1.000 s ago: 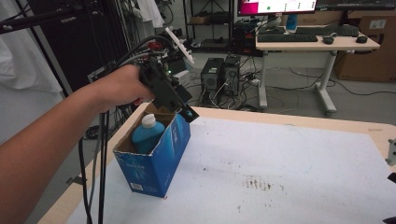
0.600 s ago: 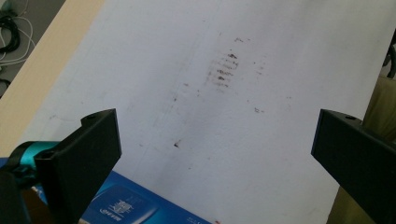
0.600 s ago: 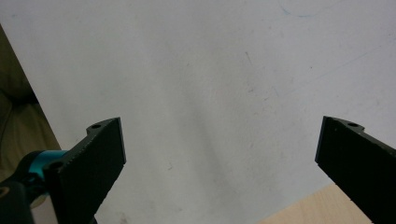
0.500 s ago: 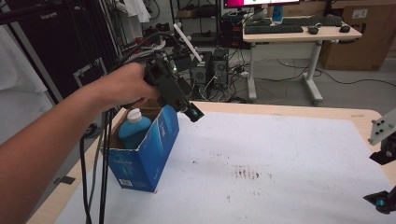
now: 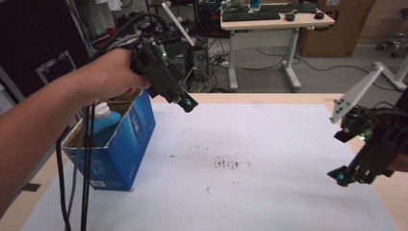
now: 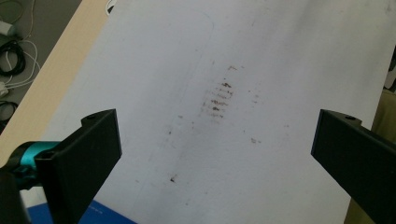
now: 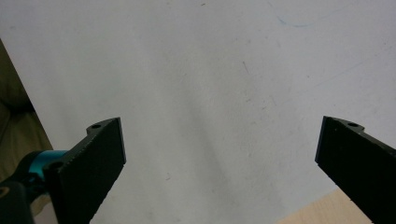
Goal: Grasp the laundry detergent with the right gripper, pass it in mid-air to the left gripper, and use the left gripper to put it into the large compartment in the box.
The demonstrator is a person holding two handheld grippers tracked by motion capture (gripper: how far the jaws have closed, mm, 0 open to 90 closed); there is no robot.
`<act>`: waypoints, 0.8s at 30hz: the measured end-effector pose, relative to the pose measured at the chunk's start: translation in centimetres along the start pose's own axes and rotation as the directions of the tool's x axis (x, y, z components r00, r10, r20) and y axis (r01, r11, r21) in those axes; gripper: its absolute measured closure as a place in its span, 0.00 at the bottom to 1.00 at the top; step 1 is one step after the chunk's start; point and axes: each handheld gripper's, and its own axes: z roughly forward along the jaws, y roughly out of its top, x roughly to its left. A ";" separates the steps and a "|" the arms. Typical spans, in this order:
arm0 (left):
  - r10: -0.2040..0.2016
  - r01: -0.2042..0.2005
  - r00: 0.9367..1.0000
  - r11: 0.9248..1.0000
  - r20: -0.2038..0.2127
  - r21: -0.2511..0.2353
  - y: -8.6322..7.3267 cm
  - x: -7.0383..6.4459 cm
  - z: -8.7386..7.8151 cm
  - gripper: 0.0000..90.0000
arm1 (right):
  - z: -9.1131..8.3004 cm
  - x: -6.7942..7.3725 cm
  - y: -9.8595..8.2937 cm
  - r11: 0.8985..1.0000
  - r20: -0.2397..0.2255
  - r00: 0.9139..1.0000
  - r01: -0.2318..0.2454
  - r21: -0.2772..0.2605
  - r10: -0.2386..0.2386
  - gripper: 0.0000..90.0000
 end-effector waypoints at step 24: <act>0.204 -0.224 0.969 0.963 0.138 0.150 2.0 -3.1 7.4 0.02 | 0.9 0.1 0.8 1.000 -0.016 1.000 0.004 -0.003 -0.004 0.01</act>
